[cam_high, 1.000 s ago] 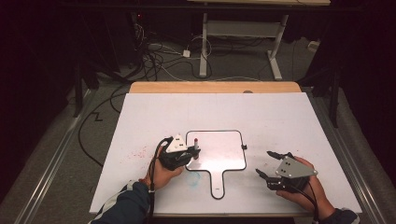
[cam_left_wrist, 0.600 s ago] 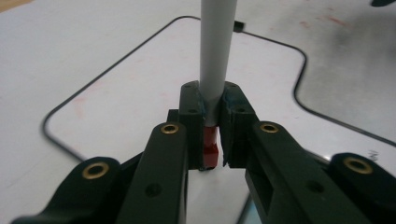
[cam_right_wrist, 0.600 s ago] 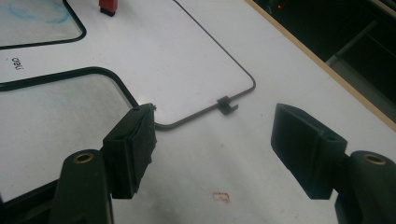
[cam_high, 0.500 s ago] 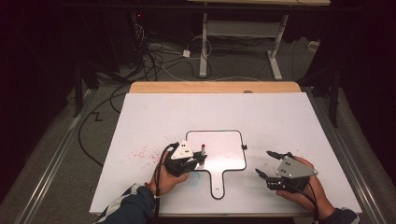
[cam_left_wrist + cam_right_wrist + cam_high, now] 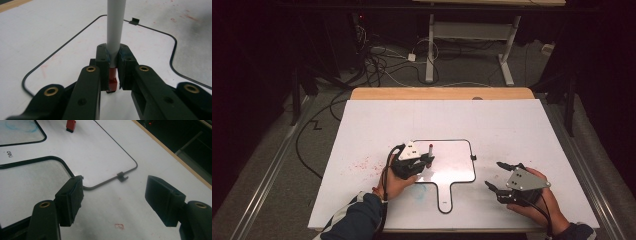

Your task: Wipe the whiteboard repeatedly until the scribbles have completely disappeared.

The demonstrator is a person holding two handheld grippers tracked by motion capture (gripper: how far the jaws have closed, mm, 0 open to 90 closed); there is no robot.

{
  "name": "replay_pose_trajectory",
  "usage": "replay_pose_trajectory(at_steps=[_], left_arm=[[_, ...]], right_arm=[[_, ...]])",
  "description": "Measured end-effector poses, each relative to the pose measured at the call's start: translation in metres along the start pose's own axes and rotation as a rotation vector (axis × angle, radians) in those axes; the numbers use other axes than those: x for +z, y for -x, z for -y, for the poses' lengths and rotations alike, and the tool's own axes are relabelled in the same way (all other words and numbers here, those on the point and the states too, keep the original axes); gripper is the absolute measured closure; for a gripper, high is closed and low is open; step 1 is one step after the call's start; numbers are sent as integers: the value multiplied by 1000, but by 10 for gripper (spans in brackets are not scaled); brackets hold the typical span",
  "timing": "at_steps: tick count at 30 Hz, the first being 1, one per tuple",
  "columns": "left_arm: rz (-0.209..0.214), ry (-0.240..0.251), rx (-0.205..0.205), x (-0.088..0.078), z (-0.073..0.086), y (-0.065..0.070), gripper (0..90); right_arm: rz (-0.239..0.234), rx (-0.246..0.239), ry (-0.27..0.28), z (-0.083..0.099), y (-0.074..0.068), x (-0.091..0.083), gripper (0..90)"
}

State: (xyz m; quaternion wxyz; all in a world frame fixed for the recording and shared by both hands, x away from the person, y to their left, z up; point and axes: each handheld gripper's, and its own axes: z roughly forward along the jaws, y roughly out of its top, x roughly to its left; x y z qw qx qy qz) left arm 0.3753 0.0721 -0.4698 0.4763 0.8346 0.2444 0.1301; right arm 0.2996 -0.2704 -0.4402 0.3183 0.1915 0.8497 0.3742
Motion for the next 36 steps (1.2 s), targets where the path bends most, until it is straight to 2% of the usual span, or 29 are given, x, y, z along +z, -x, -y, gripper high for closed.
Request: replay_pose_trajectory(at_steps=[2, 4, 7, 9, 11, 14, 17, 19, 25, 28, 31, 34, 35, 36], left_arm=[[15, -4, 17, 3, -3, 6, 790], [12, -10, 43, 6, -5, 11, 790], [-9, -13, 59, 11, -9, 7, 790], [-38, -13, 42, 12, -9, -1, 790], [-48, -10, 15, 11, -8, -9, 790], [-31, -11, -1, 7, -6, -10, 790], [-2, -15, 20, 3, -4, -2, 790], [29, -10, 4, 2, -2, 2, 790], [48, -21, 33, 6, -7, 14, 789], [53, -10, 17, 5, -10, 13, 789], [55, -9, 7, 3, -15, 11, 788], [65, -11, 6, 4, -20, 11, 788], [76, -5, -17, 5, -21, 13, 788], [77, -8, -12, 5, -23, 13, 788]], right_arm=[[0, -2, -3, 1, 1, 0, 313], [3, 3, -2, 1, 1, -1, 313], [4, 7, -2, 1, 1, -1, 313], [5, 5, 0, 1, 0, -2, 313], [5, 4, 2, 1, 1, -2, 313], [5, 6, 1, 1, 2, -2, 313], [7, 5, 0, 2, 2, -2, 313], [8, 8, 3, 2, 2, -3, 313], [9, 4, 4, 0, 2, -2, 314], [12, 14, 7, 0, 3, -1, 316], [1, 48, 16, -1, 4, 1, 321], [-15, 61, 30, -4, 4, 4, 324], [-18, 68, 36, -6, 3, 4, 326], [-24, 83, 41, -7, 3, 5, 327]])
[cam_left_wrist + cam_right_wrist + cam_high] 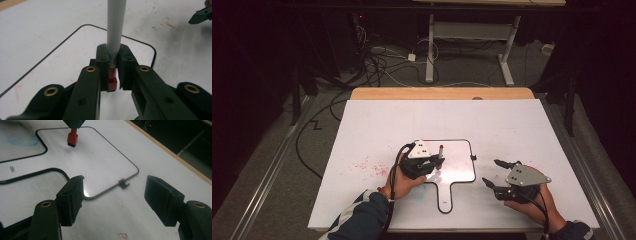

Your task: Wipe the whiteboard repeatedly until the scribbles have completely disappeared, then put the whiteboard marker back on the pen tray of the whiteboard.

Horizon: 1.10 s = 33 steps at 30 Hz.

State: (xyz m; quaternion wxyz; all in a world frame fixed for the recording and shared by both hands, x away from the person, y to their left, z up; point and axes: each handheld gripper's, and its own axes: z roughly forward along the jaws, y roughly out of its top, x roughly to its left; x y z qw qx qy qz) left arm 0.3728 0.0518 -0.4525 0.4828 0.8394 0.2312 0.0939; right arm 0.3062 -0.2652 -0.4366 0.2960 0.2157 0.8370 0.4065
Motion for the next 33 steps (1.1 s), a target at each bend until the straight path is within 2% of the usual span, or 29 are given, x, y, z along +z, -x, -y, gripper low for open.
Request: replay_pose_trajectory(at_steps=[1, 8, 11, 15, 17, 19, 21, 22, 23, 25, 27, 30, 32, 33], left_arm=[[-4, -6, 24, -1, -2, -2, 788], [34, 4, 31, 5, -15, 2, 788], [63, 7, 41, 13, -21, 10, 787], [113, -5, 66, 27, -29, 23, 787], [143, 3, 70, 32, -32, 28, 786], [160, 7, 76, 36, -35, 32, 786], [175, 12, 73, 39, -37, 35, 786], [186, 7, 73, 41, -37, 36, 785], [197, 3, 71, 42, -37, 37, 785], [208, 13, 65, 44, -37, 38, 784], [210, 24, 71, 45, -37, 39, 783], [197, 32, 82, 46, -36, 41, 771], [161, 42, 101, 44, -37, 43, 707], [139, 41, 110, 41, -38, 43, 632]], right_arm=[[-14, 12, 6, -1, 0, 1, 327], [-76, 102, 59, -11, 3, 4, 374], [-116, 152, 115, -24, 6, 1, 416], [-165, 177, 170, -44, 4, 0, 454], [-166, 168, 164, -55, 2, 3, 457], [-176, 177, 158, -62, 1, 7, 510], [-186, 184, 143, -65, 3, 12, 523], [-191, 209, 137, -66, 6, 15, 617], [-191, 209, 137, -66, 6, 15, 617], [-217, 232, 137, -66, 10, 18, 702], [-216, 234, 121, -65, 12, 20, 797], [-221, 253, 106, -64, 16, 21, 806], [-229, 286, 107, -63, 20, 21, 807], [-221, 293, 99, -63, 21, 20, 807]])
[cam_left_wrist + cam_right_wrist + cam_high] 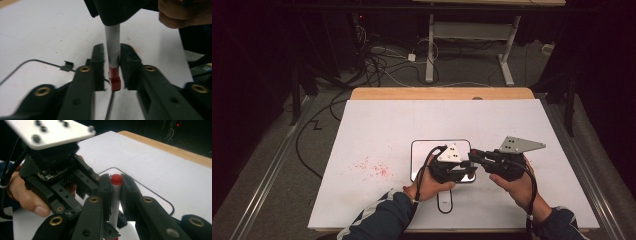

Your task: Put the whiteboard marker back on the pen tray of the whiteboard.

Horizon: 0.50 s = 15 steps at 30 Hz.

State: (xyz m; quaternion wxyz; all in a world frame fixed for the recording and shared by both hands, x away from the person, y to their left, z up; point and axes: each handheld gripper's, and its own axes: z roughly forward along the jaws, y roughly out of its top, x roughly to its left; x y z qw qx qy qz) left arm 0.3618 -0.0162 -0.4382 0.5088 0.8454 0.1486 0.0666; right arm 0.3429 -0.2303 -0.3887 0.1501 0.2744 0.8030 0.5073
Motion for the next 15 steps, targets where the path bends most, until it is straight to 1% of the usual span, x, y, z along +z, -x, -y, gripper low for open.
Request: replay_pose_trajectory(at_steps=[1, 2, 3, 4, 5, 6, 7, 8, 9, 10, 12, 13, 14, 15], left_arm=[[-14, -3, 5, -5, -1, 0, 554], [-29, -11, 22, -13, -1, 0, 472], [-66, -20, 51, -24, -1, 1, 400], [-121, -26, 87, -37, 1, 4, 347], [-181, -26, 133, -54, 6, 8, 309], [-206, -23, 156, -64, 10, 10, 287], [-232, -14, 168, -77, 16, 12, 284], [-257, -16, 170, -88, 23, 12, 283], [-283, -24, 161, -98, 31, 12, 275], [-287, -24, 171, -106, 39, 10, 261], [-328, -50, 145, -121, 55, 6, 255], [-361, -74, 102, -129, 64, 5, 255], [-383, -94, 64, -136, 73, 5, 255], [-403, -111, 49, -143, 81, 4, 255]], right_arm=[[5, 9, 0, -1, 2, -1, 808], [9, 20, -3, -3, 5, -2, 808], [27, 30, -10, -5, 7, -4, 808], [31, 43, -24, -7, 10, -5, 808], [14, 41, -50, -9, 14, -5, 807], [-2, 43, -108, -11, 19, -5, 807], [-7, 51, -142, -12, 21, -5, 807], [-13, 70, -163, -13, 25, -5, 807], [-17, 87, -183, -12, 30, -4, 807], [-19, 105, -201, -12, 33, -1, 807], [-10, 149, -224, -9, 39, 6, 806], [-10, 169, -235, -7, 42, 11, 806], [-6, 186, -240, -5, 46, 16, 806], [-2, 205, -249, -3, 49, 21, 806]])
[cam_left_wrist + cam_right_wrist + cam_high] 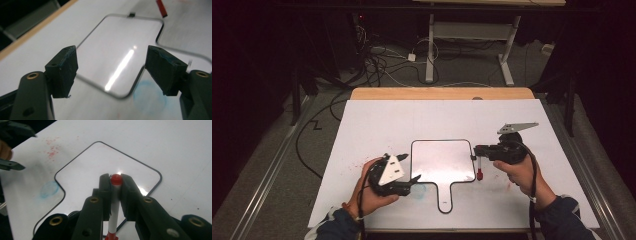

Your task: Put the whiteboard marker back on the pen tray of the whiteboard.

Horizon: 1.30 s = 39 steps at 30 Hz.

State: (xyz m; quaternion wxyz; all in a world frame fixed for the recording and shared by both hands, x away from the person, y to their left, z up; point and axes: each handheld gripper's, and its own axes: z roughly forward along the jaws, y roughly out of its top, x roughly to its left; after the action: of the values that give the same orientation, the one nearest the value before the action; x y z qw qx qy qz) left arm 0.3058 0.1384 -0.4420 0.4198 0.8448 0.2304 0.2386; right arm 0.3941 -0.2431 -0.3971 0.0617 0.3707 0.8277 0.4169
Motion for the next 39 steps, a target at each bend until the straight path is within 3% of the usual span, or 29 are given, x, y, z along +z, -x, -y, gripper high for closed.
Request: replay_pose_trajectory(at_steps=[4, 7, 9, 15, 23, 34, 39], left_arm=[[-50, -57, -92, -15, 33, -12, 246], [-53, -89, -178, -18, 49, -20, 241], [-52, -96, -192, -17, 52, -22, 241], [-30, -120, -167, -11, 51, -21, 241], [-14, -133, -151, -8, 49, -19, 242], [1, -146, -138, -6, 50, -18, 242], [-3, -147, -135, -6, 50, -18, 242]], right_arm=[[-11, 81, -7, -1, 17, 21, 803], [2, 143, -9, -1, 30, 35, 800], [8, 181, -11, 1, 39, 43, 797], [28, 254, -16, 8, 52, 61, 790], [136, 194, -42, 9, 45, 79, 803], [185, 128, -53, 5, 35, 87, 771], [238, 75, -68, 2, 33, 87, 741]])
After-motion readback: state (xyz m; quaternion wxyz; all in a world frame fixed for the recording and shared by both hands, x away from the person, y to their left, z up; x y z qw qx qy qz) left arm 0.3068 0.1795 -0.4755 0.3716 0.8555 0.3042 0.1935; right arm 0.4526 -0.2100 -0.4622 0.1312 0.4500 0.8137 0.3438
